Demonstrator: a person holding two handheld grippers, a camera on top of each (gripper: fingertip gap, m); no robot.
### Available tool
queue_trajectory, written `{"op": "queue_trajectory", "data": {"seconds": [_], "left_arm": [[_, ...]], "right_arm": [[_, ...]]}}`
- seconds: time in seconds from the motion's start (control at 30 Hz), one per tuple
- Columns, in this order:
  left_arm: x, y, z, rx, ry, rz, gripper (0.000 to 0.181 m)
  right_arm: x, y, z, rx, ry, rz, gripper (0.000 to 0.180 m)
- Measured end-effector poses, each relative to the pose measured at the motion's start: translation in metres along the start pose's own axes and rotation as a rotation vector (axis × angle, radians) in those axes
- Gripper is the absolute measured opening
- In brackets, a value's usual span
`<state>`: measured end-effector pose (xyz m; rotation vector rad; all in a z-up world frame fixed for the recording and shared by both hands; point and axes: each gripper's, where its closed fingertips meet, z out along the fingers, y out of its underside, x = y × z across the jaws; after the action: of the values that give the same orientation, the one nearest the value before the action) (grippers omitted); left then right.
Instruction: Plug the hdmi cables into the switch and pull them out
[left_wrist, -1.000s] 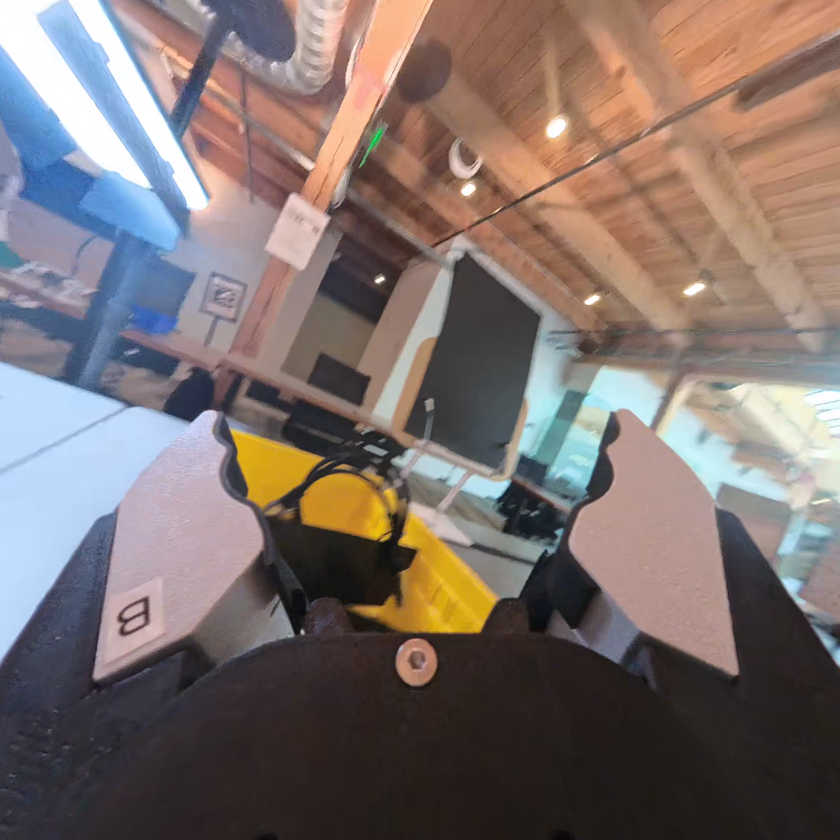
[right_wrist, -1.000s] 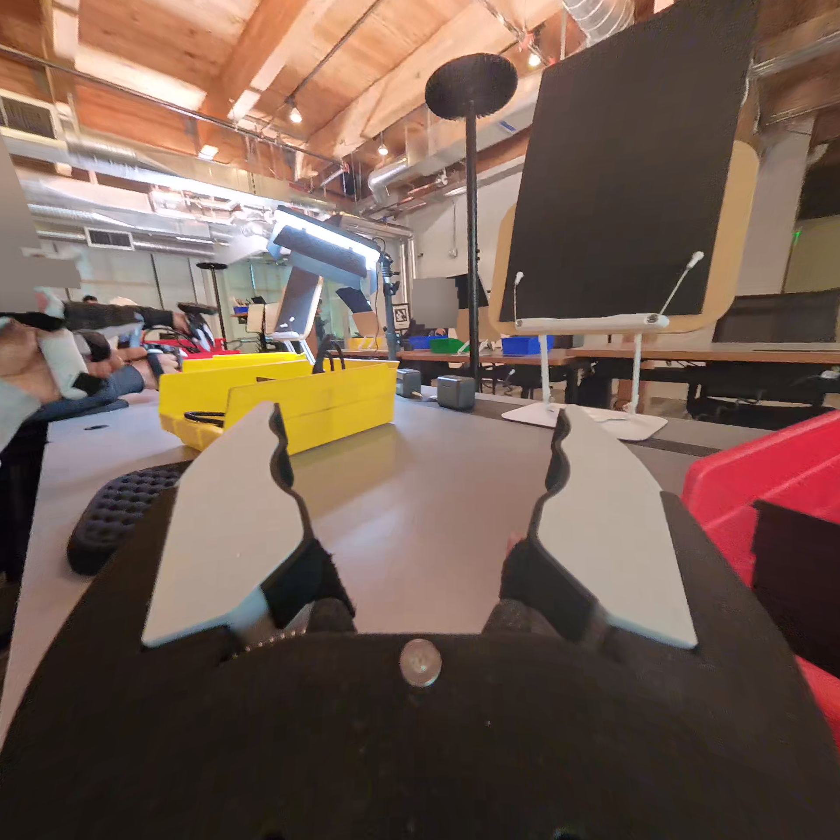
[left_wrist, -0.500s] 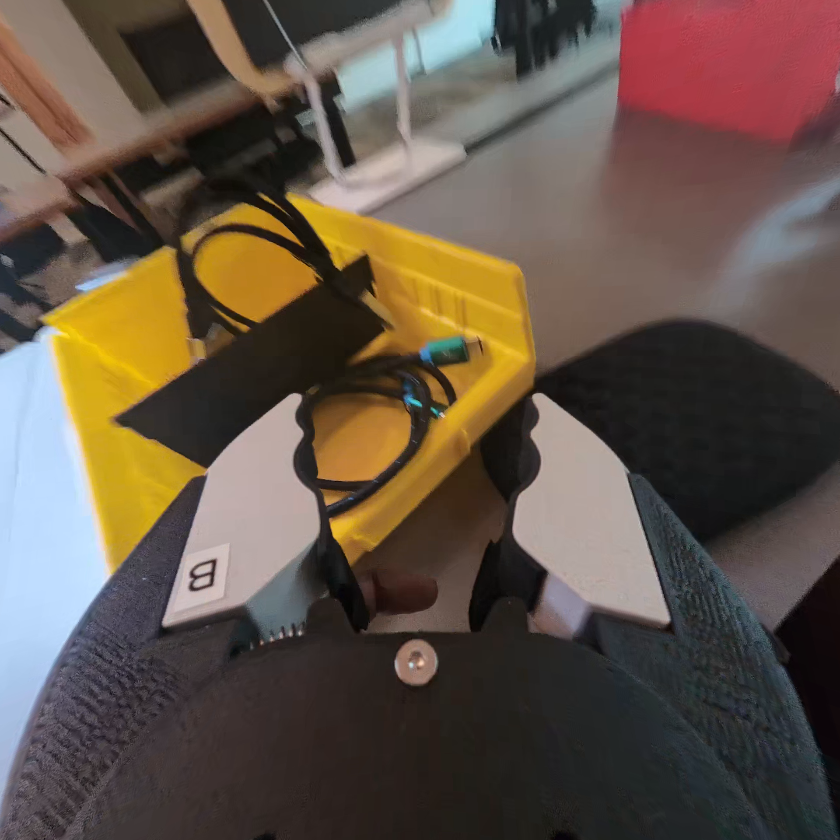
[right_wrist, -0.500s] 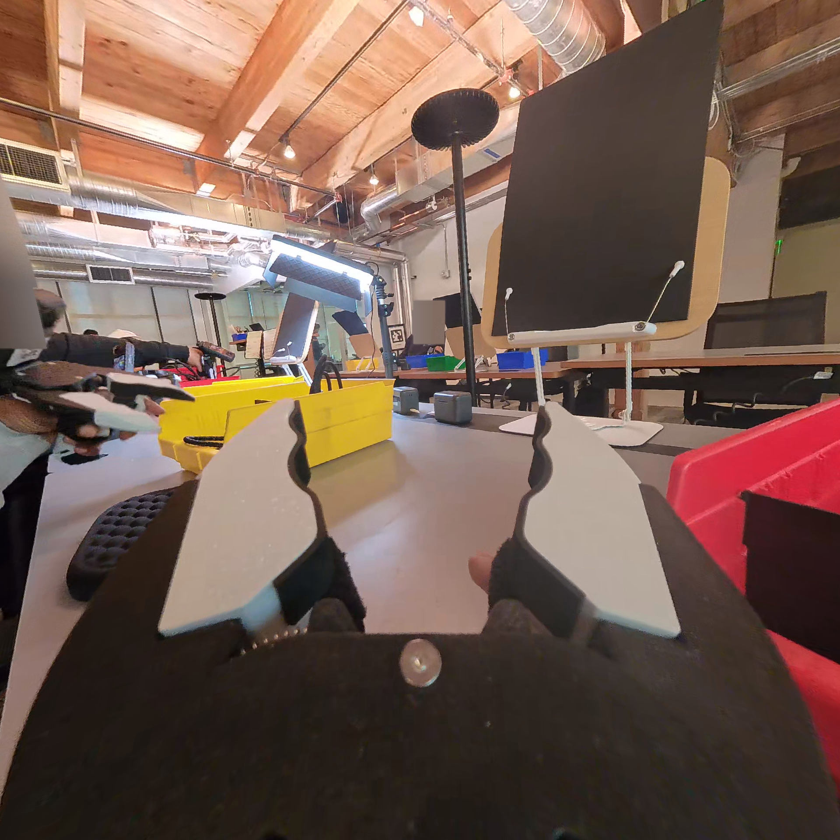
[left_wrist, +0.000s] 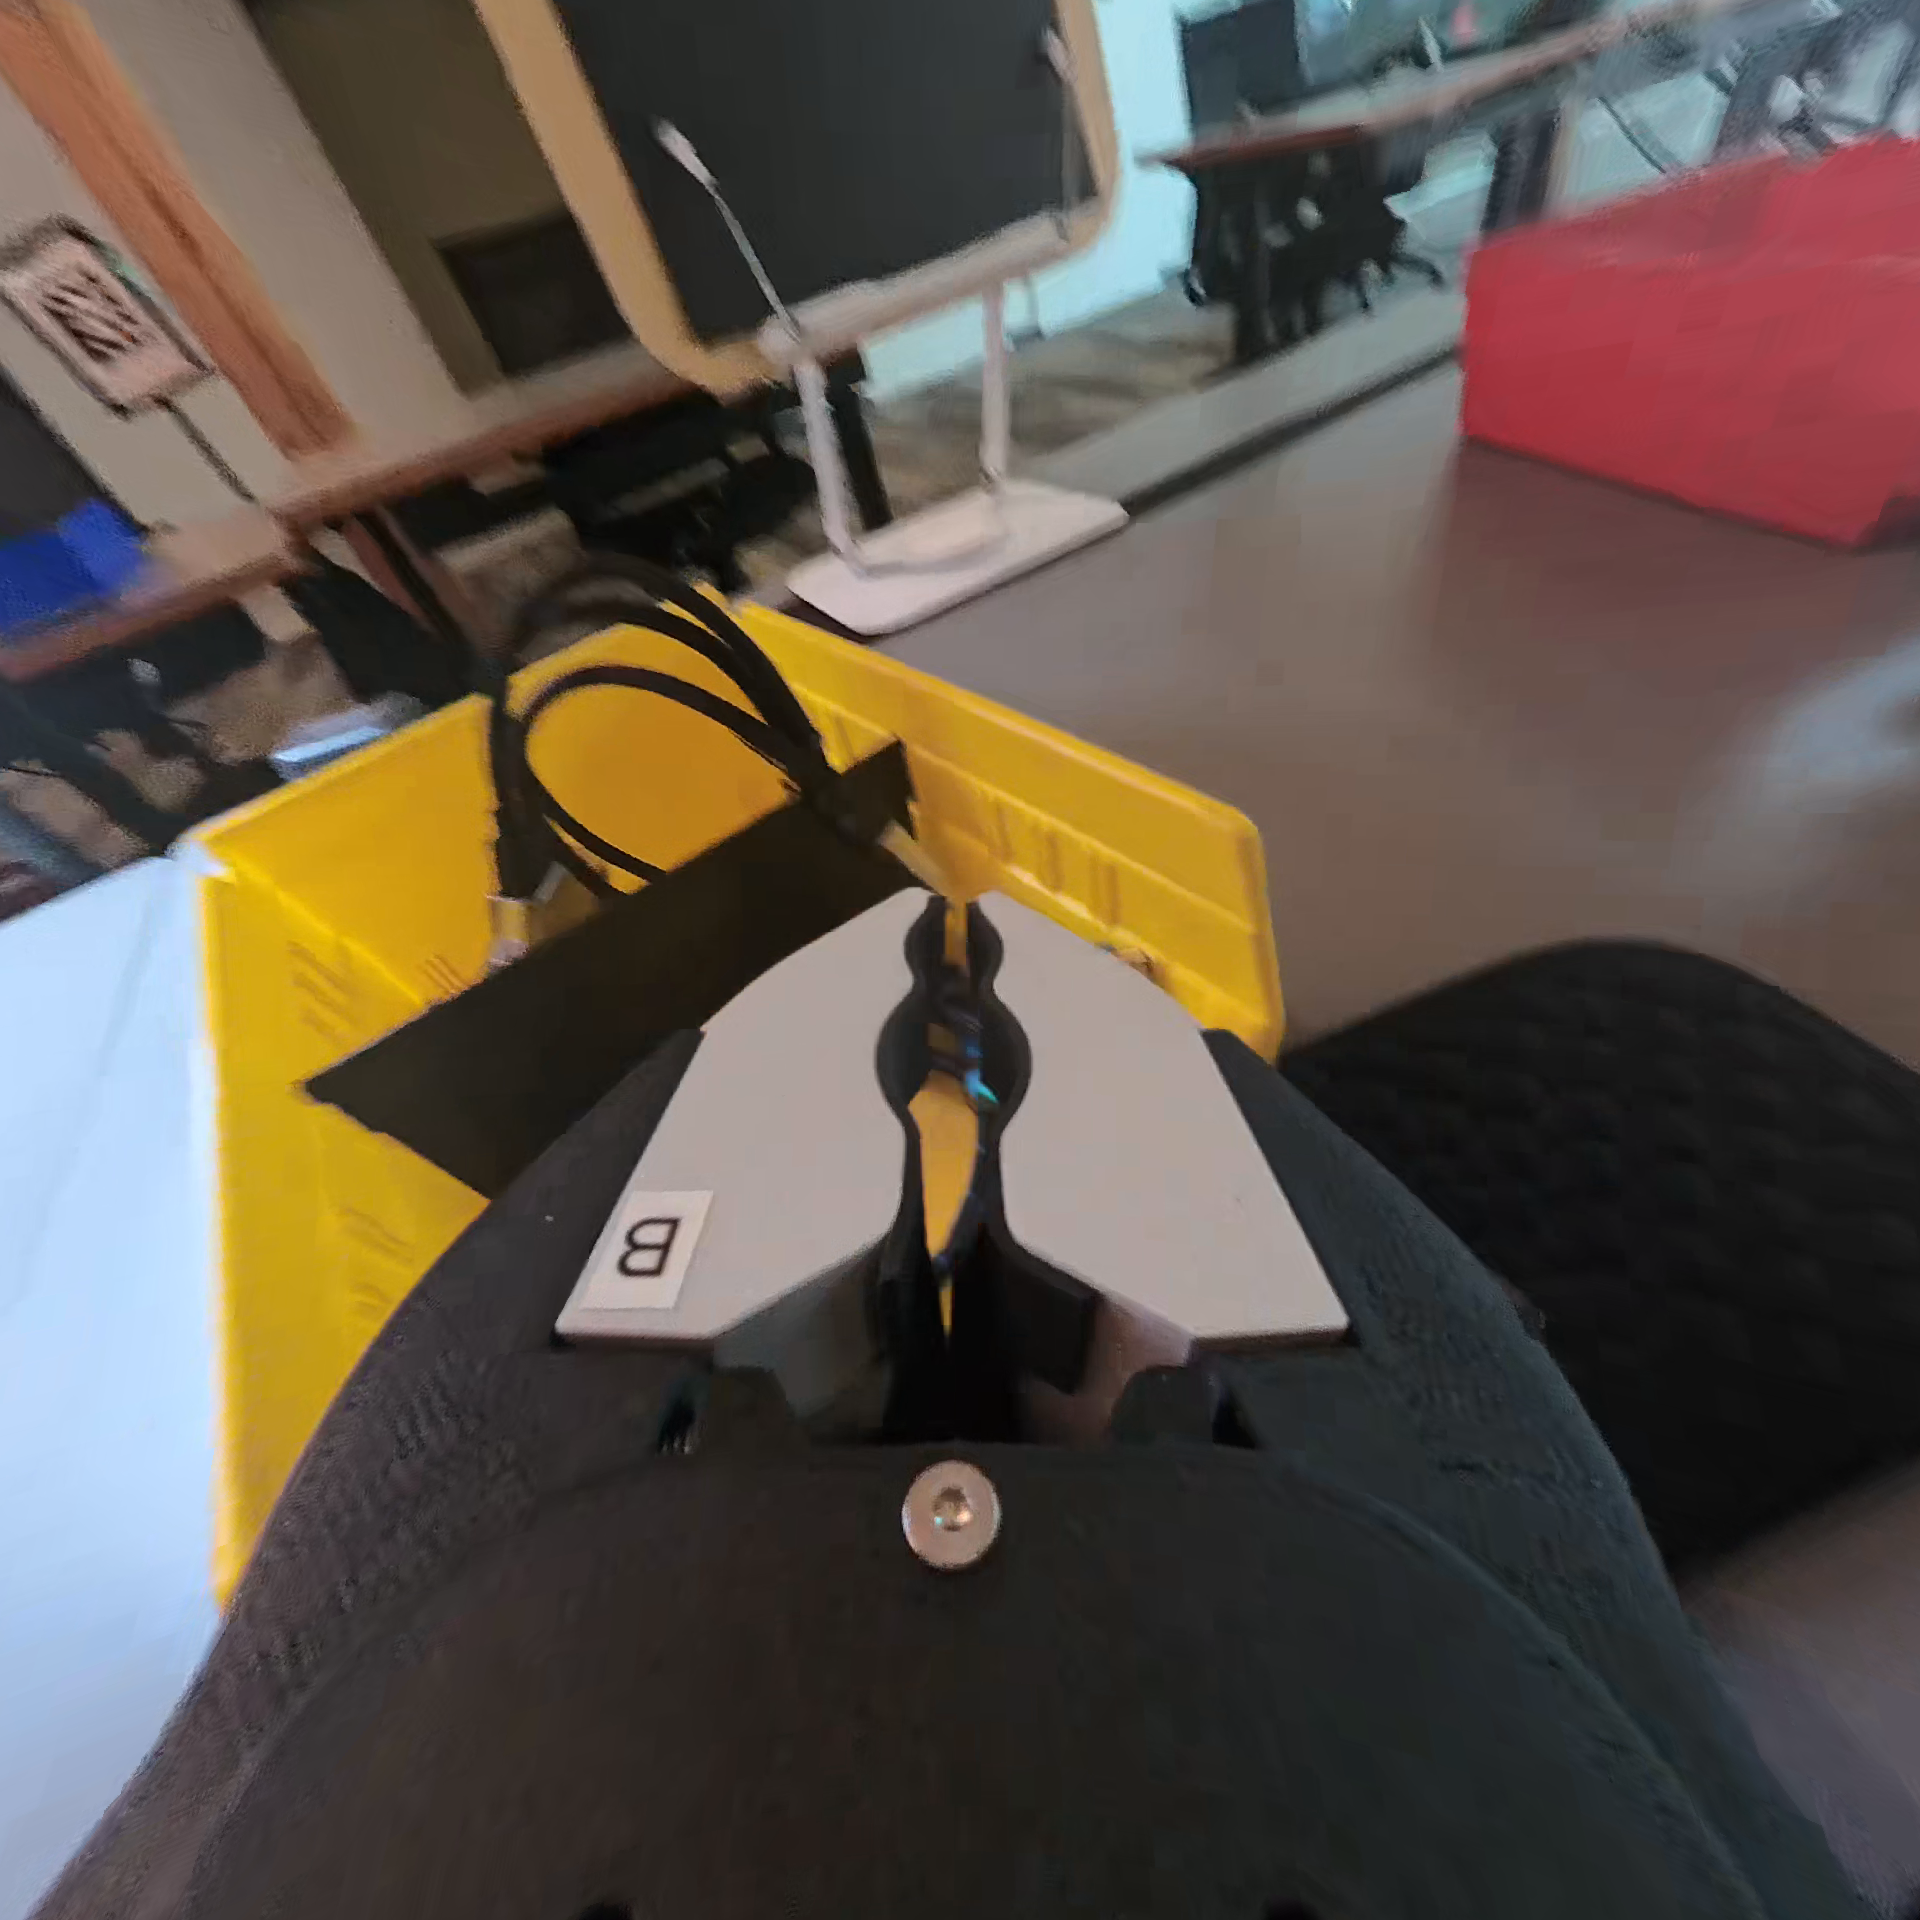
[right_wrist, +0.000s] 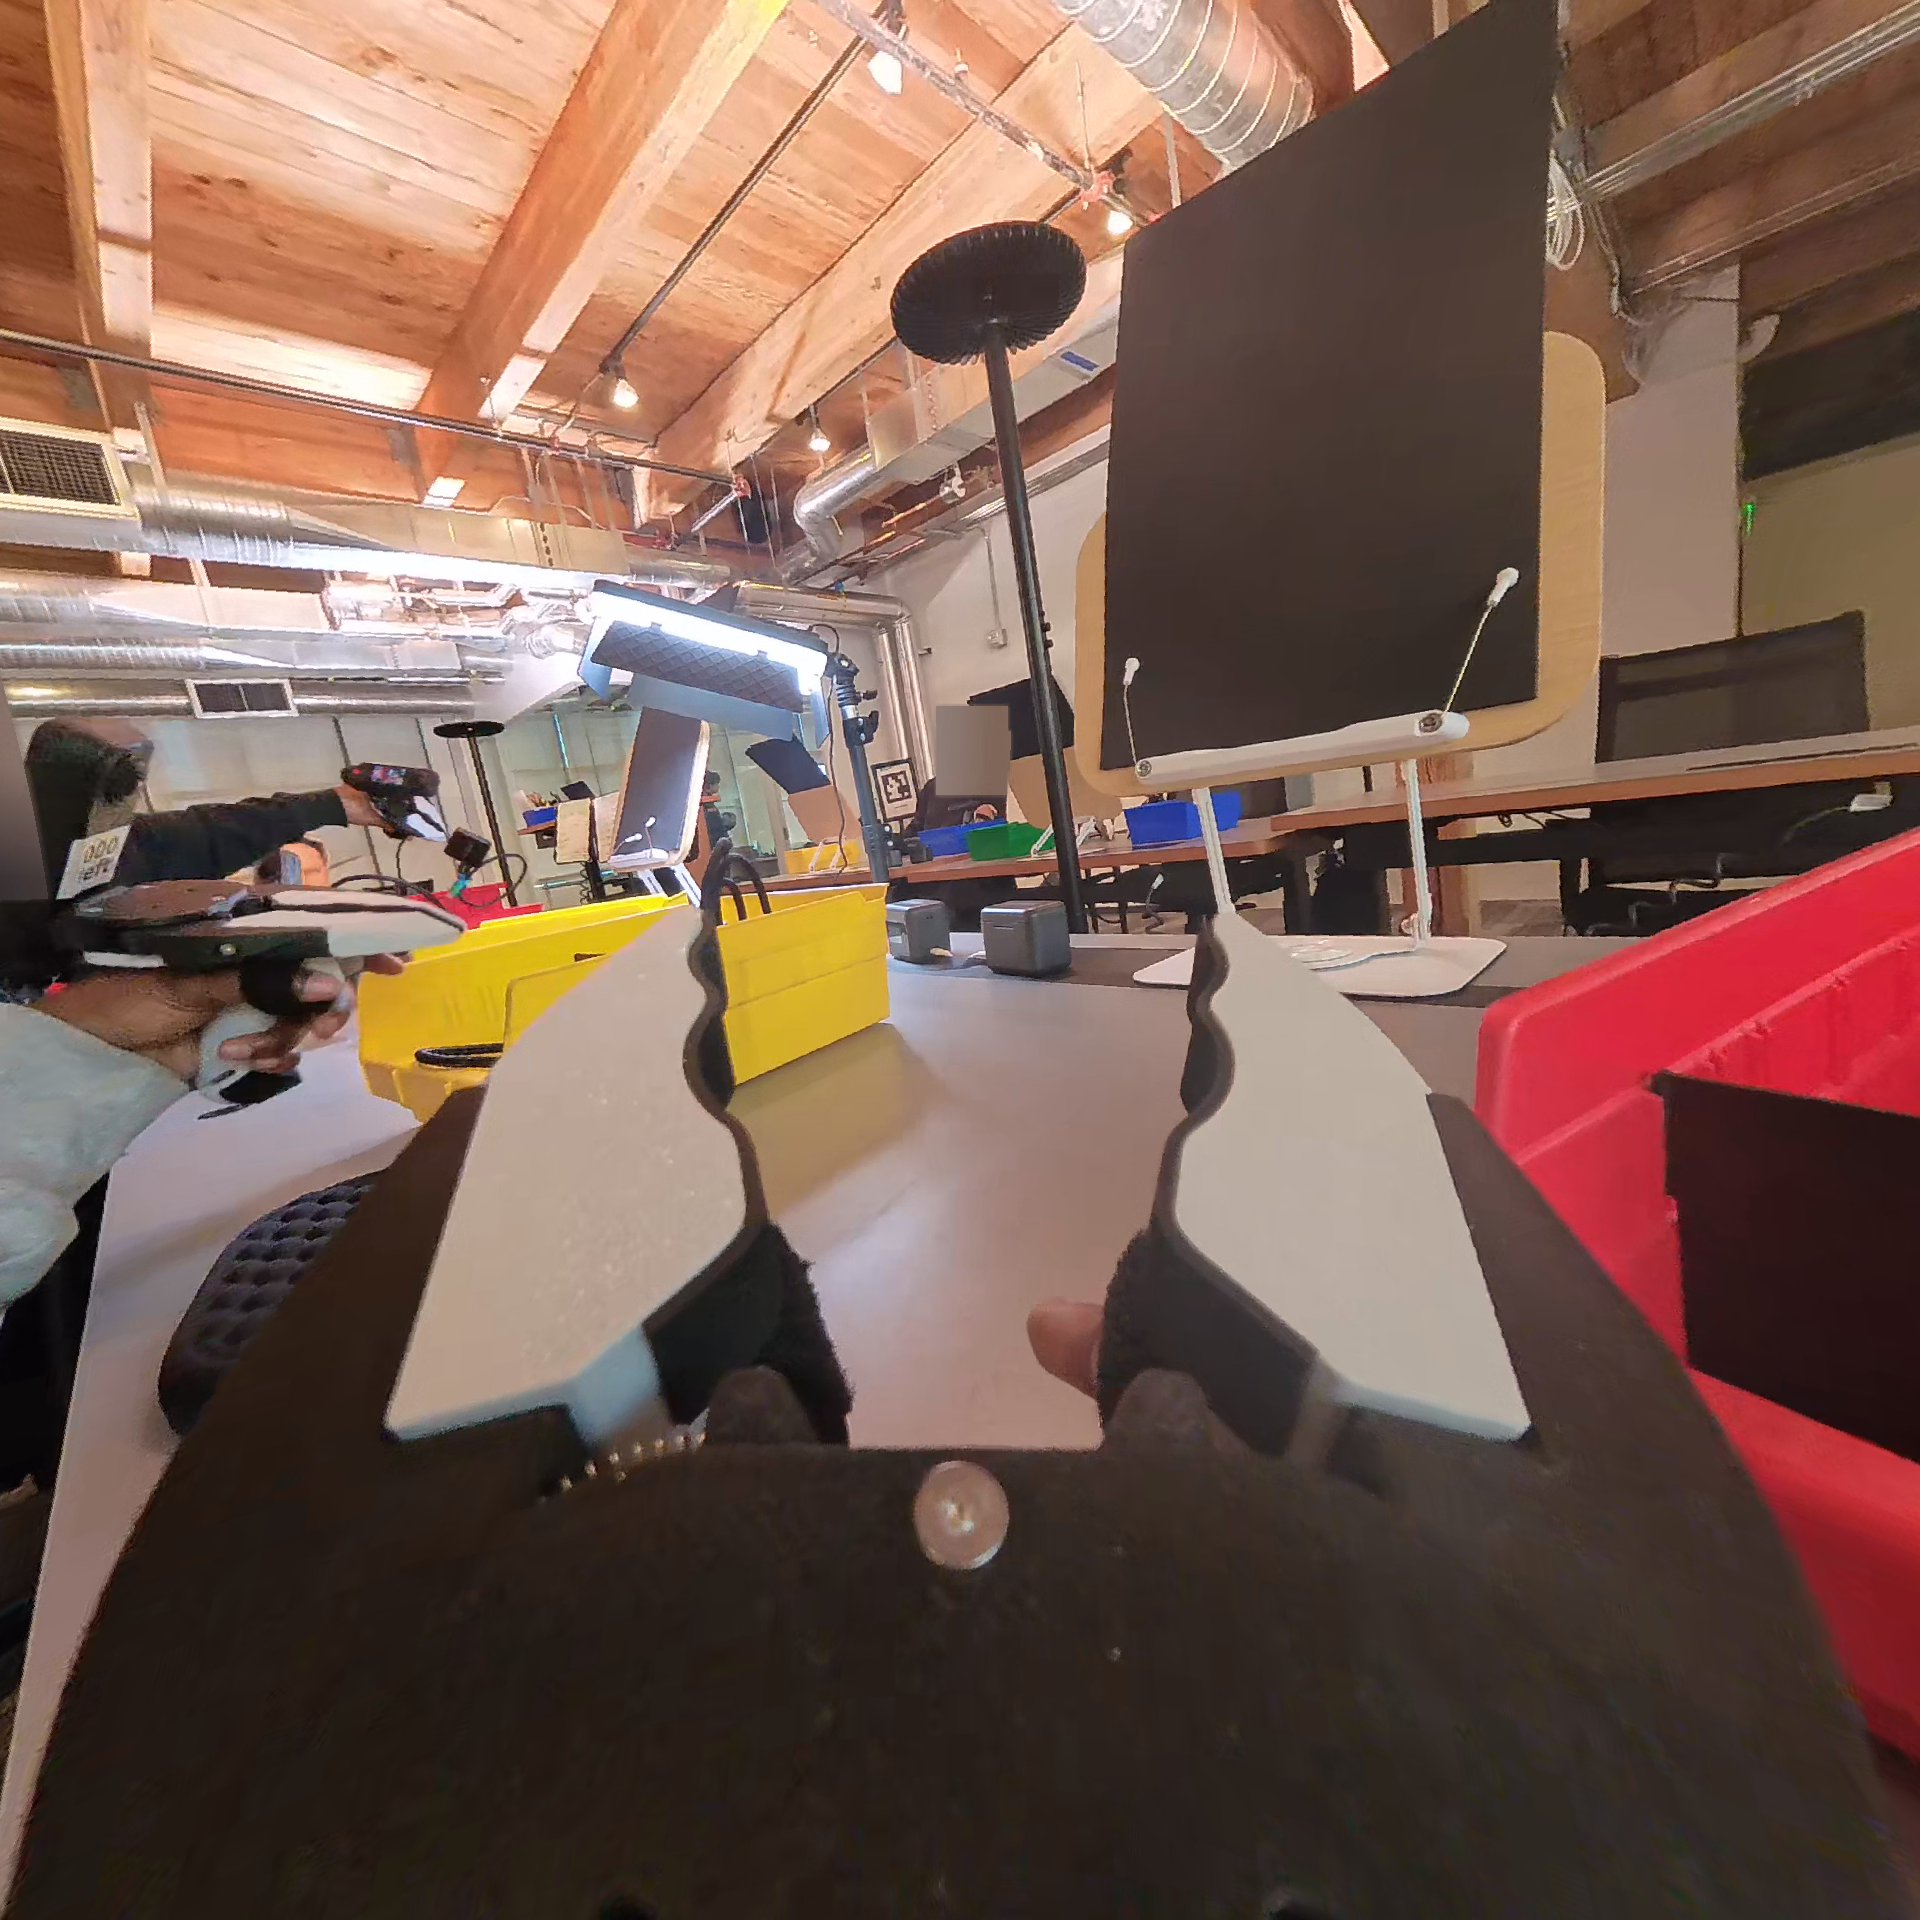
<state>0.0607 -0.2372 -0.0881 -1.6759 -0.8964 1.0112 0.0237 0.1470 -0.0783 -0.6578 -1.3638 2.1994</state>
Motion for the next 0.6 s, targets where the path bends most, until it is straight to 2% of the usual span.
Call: {"op": "queue_trajectory", "data": {"seconds": [0.03,0.13,0.17,0.2,0.27,0.33,0.47,0.6], "left_arm": [[-0.008,-0.007,-0.001,0.041,-0.057,-0.013,0.014],[-0.031,-0.026,-0.001,0.139,-0.200,-0.152,0.068],[-0.034,-0.033,0.001,0.153,-0.198,-0.219,0.082],[-0.035,-0.040,0.004,0.167,-0.178,-0.263,0.087],[-0.043,-0.055,0.012,0.183,-0.191,-0.230,0.086],[-0.063,-0.058,0.033,0.094,-0.236,-0.081,0.073],[-0.112,-0.013,0.092,-0.353,-0.201,-0.038,0.072],[-0.137,0.043,0.125,-0.776,-0.098,-0.041,0.065]], "right_arm": [[0.000,0.000,0.000,0.000,-0.001,0.005,0.085],[0.000,0.001,0.000,-0.004,-0.008,0.027,0.085],[0.000,0.001,0.001,-0.006,-0.010,0.035,0.085],[0.000,0.001,0.001,-0.007,-0.011,0.042,0.084],[0.000,0.002,0.001,-0.010,-0.015,0.059,0.084],[-0.002,0.002,0.000,-0.012,-0.026,0.076,0.084],[-0.004,0.003,0.000,-0.018,-0.040,0.091,0.084],[-0.004,0.003,0.000,-0.018,-0.041,0.098,0.084]]}}
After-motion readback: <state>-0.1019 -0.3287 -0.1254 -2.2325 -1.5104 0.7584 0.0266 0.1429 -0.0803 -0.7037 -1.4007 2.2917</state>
